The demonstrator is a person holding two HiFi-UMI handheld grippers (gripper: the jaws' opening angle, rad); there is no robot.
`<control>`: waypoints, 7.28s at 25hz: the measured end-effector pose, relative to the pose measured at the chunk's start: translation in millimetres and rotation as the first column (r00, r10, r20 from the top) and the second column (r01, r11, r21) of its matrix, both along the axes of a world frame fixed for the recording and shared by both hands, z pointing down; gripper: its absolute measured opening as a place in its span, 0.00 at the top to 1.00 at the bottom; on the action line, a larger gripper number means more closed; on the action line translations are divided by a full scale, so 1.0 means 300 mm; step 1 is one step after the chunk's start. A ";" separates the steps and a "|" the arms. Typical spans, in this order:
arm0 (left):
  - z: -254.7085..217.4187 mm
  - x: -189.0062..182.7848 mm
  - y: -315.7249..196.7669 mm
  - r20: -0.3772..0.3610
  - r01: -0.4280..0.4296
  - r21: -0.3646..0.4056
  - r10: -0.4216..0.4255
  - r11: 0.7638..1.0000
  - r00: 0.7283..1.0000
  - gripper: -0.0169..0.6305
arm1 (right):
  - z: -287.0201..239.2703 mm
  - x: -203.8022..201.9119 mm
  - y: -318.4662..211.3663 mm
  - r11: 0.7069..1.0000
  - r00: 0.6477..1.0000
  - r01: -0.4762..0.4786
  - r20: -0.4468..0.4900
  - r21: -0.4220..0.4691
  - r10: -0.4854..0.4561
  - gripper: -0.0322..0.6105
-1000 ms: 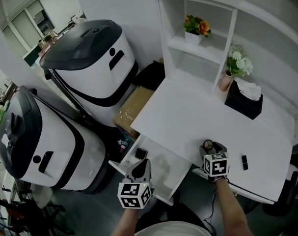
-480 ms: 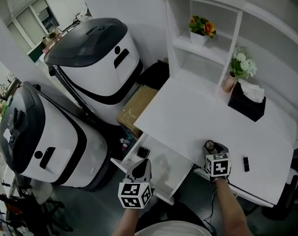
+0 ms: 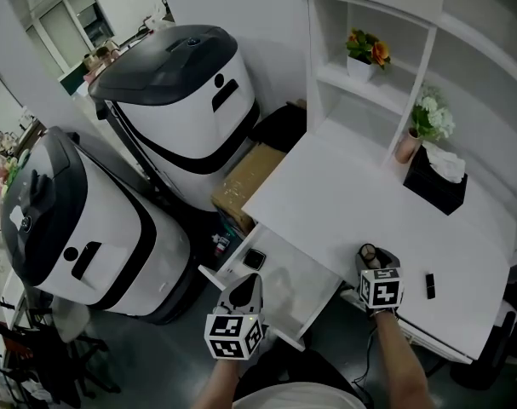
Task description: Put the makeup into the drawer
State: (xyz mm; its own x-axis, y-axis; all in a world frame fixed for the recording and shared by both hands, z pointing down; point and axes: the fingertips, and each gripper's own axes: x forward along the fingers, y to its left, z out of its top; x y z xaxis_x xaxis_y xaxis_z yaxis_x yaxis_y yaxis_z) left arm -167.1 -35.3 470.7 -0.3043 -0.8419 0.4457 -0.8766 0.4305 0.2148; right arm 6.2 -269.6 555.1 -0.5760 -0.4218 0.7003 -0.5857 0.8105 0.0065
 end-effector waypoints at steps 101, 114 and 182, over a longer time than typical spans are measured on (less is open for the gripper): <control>0.155 -0.107 0.327 -0.087 0.191 -0.044 -0.195 0.981 0.977 0.97 | 0.129 -0.482 0.711 0.870 0.879 0.474 0.124 -0.133 -0.460 0.61; 0.108 0.195 -0.094 -0.049 -0.227 0.000 0.227 0.974 0.973 0.97 | -0.125 0.017 0.437 0.995 0.973 0.099 0.210 -0.020 -0.093 0.61; 0.063 0.450 -0.424 -0.015 -0.454 -0.006 0.454 0.891 0.891 0.97 | -0.146 0.557 -0.025 0.971 0.976 -0.203 0.110 0.127 0.190 0.79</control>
